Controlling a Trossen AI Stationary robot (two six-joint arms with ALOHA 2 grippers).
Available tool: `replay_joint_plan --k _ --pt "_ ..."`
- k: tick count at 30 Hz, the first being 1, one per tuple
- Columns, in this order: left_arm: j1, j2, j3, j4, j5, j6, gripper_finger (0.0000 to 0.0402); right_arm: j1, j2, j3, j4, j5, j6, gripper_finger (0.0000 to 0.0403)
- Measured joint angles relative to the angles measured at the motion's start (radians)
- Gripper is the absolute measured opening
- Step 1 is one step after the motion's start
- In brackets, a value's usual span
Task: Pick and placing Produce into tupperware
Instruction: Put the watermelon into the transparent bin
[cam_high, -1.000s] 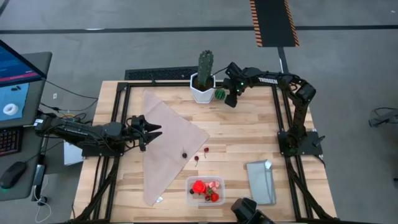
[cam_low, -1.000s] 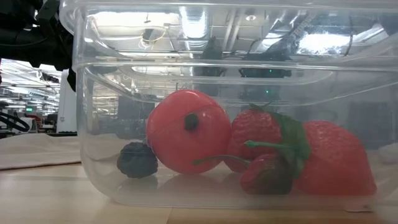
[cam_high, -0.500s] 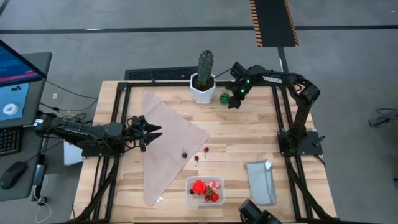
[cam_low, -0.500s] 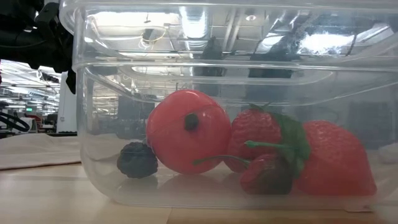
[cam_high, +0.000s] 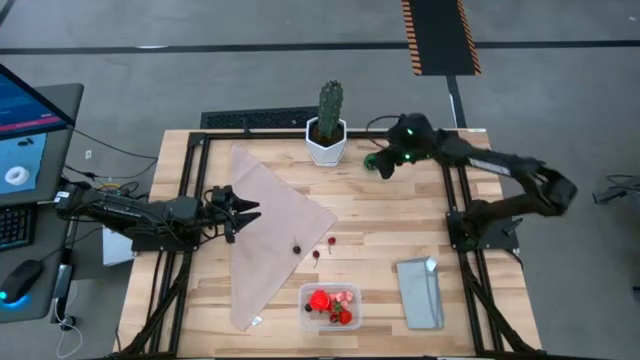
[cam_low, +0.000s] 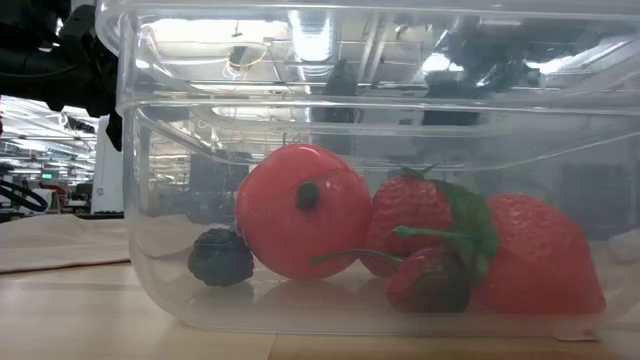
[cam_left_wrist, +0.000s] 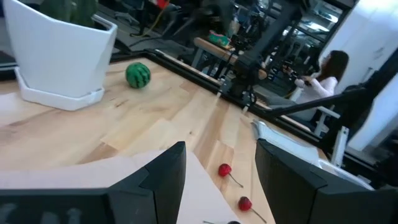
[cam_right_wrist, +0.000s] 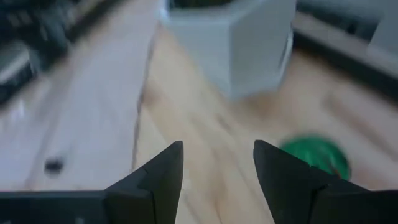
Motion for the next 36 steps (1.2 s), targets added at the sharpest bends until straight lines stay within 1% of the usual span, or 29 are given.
replay_joint_plan --k 2,4,5,7,11,15,18,20,22,25,26,30,33,36 --pt "0.000 0.000 0.000 0.000 -0.016 0.000 0.0182 0.052 -0.075 -0.058 0.100 0.087 0.056 0.0219" --pt "0.000 0.000 0.000 0.000 -0.024 0.000 0.0182 0.103 -0.132 -0.098 0.144 0.157 0.145 0.0219" --pt "0.000 0.000 0.000 0.000 -0.025 0.000 0.0182 0.127 -0.154 -0.114 0.150 0.167 0.181 0.0219" --pt "0.000 0.000 0.000 0.000 -0.026 0.001 0.0182 0.178 -0.188 -0.147 0.172 0.179 0.194 0.0218" --pt "0.000 0.000 0.000 0.006 -0.036 0.004 0.0182 0.277 -0.208 -0.205 0.209 0.265 0.195 0.0217" --pt "0.000 0.000 0.000 0.009 -0.035 0.003 0.0182 0.342 -0.195 -0.234 0.245 0.395 0.262 0.0217" --pt "0.000 0.000 0.000 0.008 -0.035 0.003 0.0182 0.372 -0.185 -0.240 0.253 0.519 0.274 0.0217" --pt "0.000 0.000 0.000 0.008 -0.035 0.003 0.0182 0.392 -0.185 -0.240 0.252 0.625 0.271 0.0221" --pt "0.000 0.000 0.000 0.002 -0.035 0.003 0.0182 0.421 -0.185 -0.240 0.251 0.741 0.273 0.0227" --pt "0.000 0.000 0.000 -0.005 -0.035 0.000 0.0182 0.466 -0.187 -0.240 0.252 0.862 0.274 0.0241" --pt "0.000 0.000 0.000 -0.008 -0.035 0.000 0.0182 0.480 -0.187 -0.240 0.252 0.888 0.274 0.0245" --pt "0.000 0.000 0.000 -0.052 -0.034 0.008 0.0182 0.539 -0.187 -0.240 0.263 0.910 0.278 0.0252" --pt "0.000 0.000 0.000 -0.106 -0.034 0.008 0.0182 0.581 -0.173 -0.240 0.297 0.960 0.361 0.0252" --pt "0.000 0.000 0.000 -0.172 -0.034 0.011 0.0182 0.608 -0.152 -0.239 0.336 1.021 0.380 0.0253"
